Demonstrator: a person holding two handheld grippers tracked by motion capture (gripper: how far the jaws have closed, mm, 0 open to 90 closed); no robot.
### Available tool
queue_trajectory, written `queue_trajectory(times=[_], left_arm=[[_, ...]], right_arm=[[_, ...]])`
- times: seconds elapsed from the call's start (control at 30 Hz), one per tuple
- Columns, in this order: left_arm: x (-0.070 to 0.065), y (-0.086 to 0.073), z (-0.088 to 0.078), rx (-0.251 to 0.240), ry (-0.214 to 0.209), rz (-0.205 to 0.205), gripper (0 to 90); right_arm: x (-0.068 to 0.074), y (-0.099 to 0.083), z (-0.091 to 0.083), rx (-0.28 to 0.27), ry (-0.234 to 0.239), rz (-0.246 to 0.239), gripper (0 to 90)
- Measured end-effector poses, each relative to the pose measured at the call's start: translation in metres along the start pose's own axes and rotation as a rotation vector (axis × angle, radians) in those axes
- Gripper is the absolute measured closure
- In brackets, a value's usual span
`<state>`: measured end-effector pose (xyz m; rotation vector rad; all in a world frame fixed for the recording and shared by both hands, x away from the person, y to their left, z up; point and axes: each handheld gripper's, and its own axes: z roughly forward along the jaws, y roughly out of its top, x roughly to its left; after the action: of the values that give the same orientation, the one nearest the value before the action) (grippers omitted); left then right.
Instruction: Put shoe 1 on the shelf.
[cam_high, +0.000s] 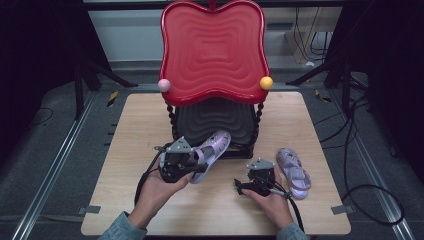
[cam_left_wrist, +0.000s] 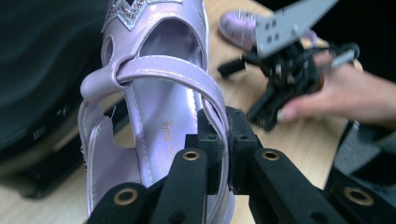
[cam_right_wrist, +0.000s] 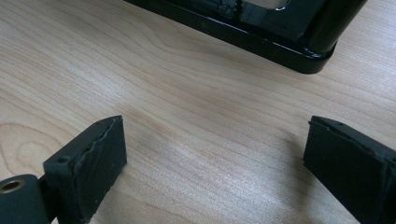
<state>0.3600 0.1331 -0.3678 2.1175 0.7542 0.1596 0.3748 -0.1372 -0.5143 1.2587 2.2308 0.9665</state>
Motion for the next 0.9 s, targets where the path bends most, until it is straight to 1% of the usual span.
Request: queue_trajectory(times=[0.07, 0.1, 0.13, 0.17, 0.23, 0.27, 0.3, 0.33, 0.37, 0.4, 0.43, 0.47, 0.5, 0.53, 0.57, 0.6, 0.63, 0.67, 0.7, 0.8, 0.83, 0.9], left_arm=[[-0.002, 0.005, 0.003, -0.03, 0.013, 0.004, 86.2], [-0.003, 0.007, 0.005, -0.048, 0.016, -0.001, 86.2], [-0.003, 0.007, 0.005, -0.048, 0.016, -0.001, 86.2], [-0.003, 0.012, 0.008, -0.086, 0.018, -0.012, 86.2], [-0.002, 0.016, 0.011, -0.124, 0.027, -0.023, 86.2], [-0.002, 0.016, 0.011, -0.124, 0.027, -0.023, 86.2], [-0.001, 0.018, 0.014, -0.151, 0.043, -0.032, 86.2], [-0.001, 0.018, 0.014, -0.151, 0.043, -0.032, 86.2], [0.002, 0.019, 0.017, -0.18, 0.058, -0.048, 86.2], [0.002, 0.019, 0.017, -0.18, 0.058, -0.048, 86.2], [0.005, 0.021, 0.018, -0.205, 0.075, -0.059, 86.2], [0.005, 0.021, 0.018, -0.205, 0.075, -0.059, 86.2], [0.008, 0.021, 0.019, -0.234, 0.091, -0.073, 86.2], [0.008, 0.021, 0.019, -0.234, 0.091, -0.073, 86.2], [0.011, 0.022, 0.02, -0.257, 0.1, -0.089, 86.2], [0.011, 0.022, 0.02, -0.257, 0.1, -0.089, 86.2], [0.014, 0.022, 0.021, -0.279, 0.111, -0.102, 86.2], [0.014, 0.022, 0.021, -0.279, 0.111, -0.102, 86.1], [0.016, 0.021, 0.022, -0.293, 0.118, -0.111, 86.2], [0.016, 0.022, 0.024, -0.316, 0.128, -0.118, 86.1], [0.016, 0.022, 0.024, -0.316, 0.128, -0.118, 86.1], [0.016, 0.023, 0.026, -0.348, 0.135, -0.125, 86.1]], right_arm=[[0.0, 0.0, 0.0, -0.002, -0.001, -0.004, 6.1], [0.0, 0.0, 0.0, -0.002, -0.001, -0.003, 6.1], [0.0, 0.0, 0.0, -0.002, -0.001, -0.003, 6.1], [0.0, 0.0, 0.0, -0.002, -0.001, -0.003, 6.1], [0.0, 0.0, 0.0, -0.002, -0.001, -0.003, 6.1], [0.0, 0.0, 0.0, -0.002, -0.001, -0.003, 6.1], [0.0, 0.0, 0.0, -0.002, -0.001, -0.003, 6.1], [0.0, 0.0, 0.0, -0.002, -0.001, -0.003, 6.1], [0.0, 0.0, 0.0, -0.002, -0.001, -0.003, 6.1], [0.0, 0.0, 0.0, -0.002, -0.001, -0.003, 6.1], [0.0, 0.0, 0.0, -0.002, -0.001, -0.003, 6.1], [0.0, 0.0, 0.0, -0.002, -0.001, -0.003, 6.1], [0.0, 0.0, 0.0, -0.002, -0.001, -0.003, 6.1], [0.0, 0.0, 0.0, -0.002, -0.001, -0.003, 6.1], [0.0, 0.0, 0.0, -0.002, -0.001, -0.003, 6.1], [0.0, 0.0, 0.0, -0.002, -0.001, -0.003, 6.1], [0.0, 0.0, 0.0, -0.002, -0.001, -0.003, 6.1], [0.0, 0.0, 0.0, -0.002, -0.001, -0.003, 6.1], [0.0, 0.0, 0.0, -0.002, -0.001, -0.003, 6.1], [0.0, 0.0, 0.0, -0.002, -0.001, -0.003, 6.1], [0.0, 0.0, 0.0, -0.002, -0.001, -0.003, 6.1], [0.0, 0.0, 0.0, -0.002, -0.001, -0.003, 6.1]])
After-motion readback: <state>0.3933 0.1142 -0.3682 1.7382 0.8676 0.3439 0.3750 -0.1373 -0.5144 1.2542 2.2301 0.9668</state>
